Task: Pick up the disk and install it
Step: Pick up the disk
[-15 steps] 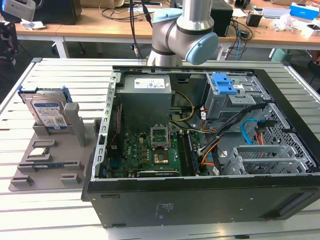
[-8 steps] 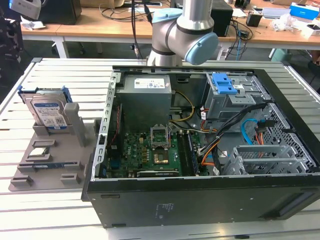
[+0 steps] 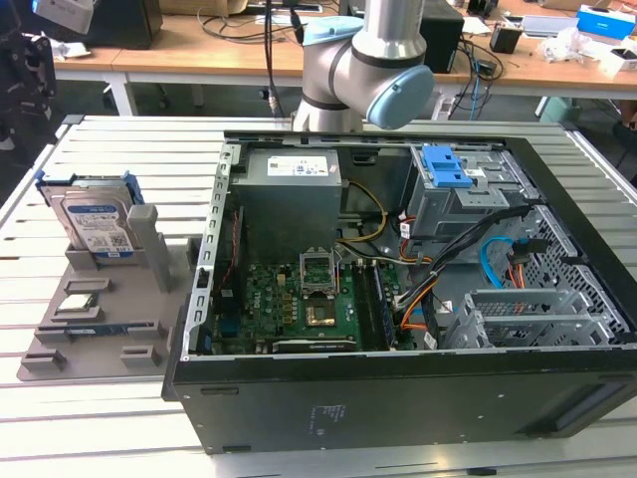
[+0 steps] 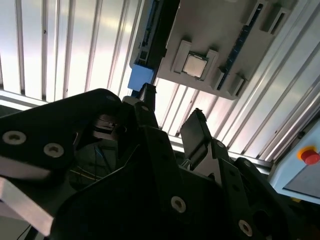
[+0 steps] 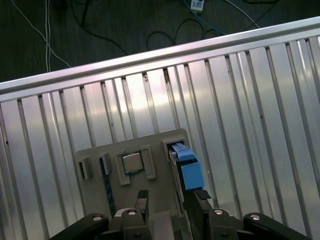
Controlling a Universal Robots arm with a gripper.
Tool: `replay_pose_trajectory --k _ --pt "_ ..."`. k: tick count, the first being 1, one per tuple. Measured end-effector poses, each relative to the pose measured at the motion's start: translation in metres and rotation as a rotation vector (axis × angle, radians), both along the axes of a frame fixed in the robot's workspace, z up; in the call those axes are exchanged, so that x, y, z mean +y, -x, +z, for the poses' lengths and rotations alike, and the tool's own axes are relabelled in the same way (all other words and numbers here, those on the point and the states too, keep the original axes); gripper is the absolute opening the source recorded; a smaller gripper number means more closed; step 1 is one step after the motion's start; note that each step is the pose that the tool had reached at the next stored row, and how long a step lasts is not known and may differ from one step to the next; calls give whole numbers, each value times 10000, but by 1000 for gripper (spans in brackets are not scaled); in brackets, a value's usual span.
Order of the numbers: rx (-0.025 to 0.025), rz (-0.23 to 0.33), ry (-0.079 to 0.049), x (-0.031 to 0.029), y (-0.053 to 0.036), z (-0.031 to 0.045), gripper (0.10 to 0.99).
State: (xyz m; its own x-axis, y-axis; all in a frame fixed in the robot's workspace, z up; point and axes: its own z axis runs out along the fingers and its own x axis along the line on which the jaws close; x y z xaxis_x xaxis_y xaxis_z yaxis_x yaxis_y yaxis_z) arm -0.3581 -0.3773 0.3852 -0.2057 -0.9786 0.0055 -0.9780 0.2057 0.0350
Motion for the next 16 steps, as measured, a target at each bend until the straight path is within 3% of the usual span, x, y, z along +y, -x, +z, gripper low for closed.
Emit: replay_pose_trajectory --k 10,16 --pt "1 50 0 120 -29 -11 482" --pt "1 49 0 128 -60 -49 482"
